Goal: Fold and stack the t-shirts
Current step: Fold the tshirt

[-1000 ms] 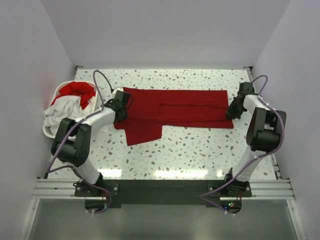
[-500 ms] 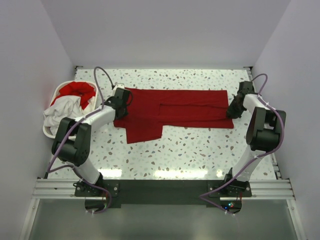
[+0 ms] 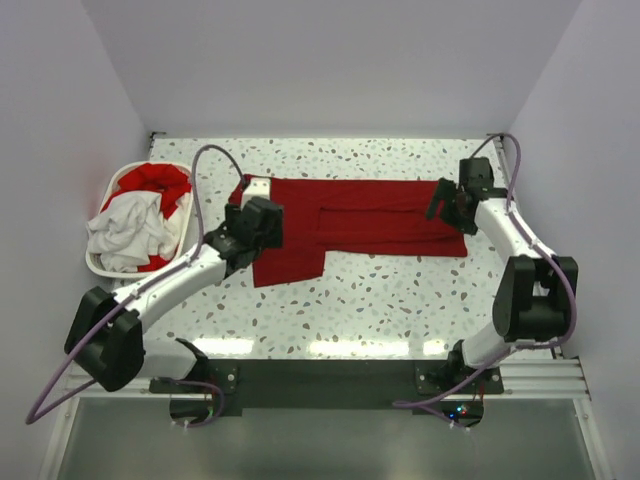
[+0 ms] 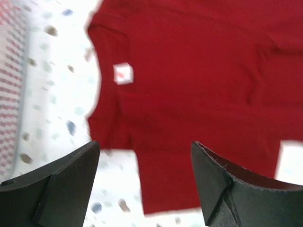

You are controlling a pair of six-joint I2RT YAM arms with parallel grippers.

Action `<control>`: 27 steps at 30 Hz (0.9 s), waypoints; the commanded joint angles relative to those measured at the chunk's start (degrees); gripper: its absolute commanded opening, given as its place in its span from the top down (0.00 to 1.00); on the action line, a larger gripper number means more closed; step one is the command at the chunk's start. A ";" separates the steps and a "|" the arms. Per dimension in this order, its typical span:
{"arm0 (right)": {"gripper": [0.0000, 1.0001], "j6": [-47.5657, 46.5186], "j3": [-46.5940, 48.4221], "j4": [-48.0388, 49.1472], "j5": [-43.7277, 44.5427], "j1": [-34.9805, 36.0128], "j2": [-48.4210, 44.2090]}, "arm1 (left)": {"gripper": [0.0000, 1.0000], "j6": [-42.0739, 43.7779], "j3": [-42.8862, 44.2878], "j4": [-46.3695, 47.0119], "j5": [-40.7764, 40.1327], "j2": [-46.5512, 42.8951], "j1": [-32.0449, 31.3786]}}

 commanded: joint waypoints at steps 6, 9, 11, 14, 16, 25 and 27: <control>0.18 -4.00 -10.43 -1.63 -3.79 9.04 -13.60 | 0.18 -11.38 -11.48 -7.65 -0.88 -5.88 -11.62; 0.18 -4.88 -13.16 -2.85 -5.02 10.72 -16.51 | 0.20 -12.35 -13.15 -5.19 0.00 -4.74 -12.76; 0.18 -5.41 -14.92 -3.56 -6.16 11.25 -17.75 | 0.21 -12.70 -13.59 -3.17 0.27 -2.99 -13.11; 0.18 -6.12 -17.47 -3.74 -8.18 11.60 -20.39 | 0.27 -13.32 -13.50 -0.89 -0.35 -1.14 -13.20; 0.18 -6.20 -19.22 -3.65 -9.06 11.69 -22.14 | 0.30 -12.88 -13.77 0.96 0.35 -0.35 -13.20; 0.18 -7.08 -22.39 -3.13 -12.05 11.86 -25.58 | 0.41 -14.28 -14.65 5.19 0.35 5.37 -13.20; 0.18 -7.17 -22.48 -3.12 -12.32 11.86 -25.84 | 0.47 -14.72 -15.17 5.71 0.53 6.25 -13.20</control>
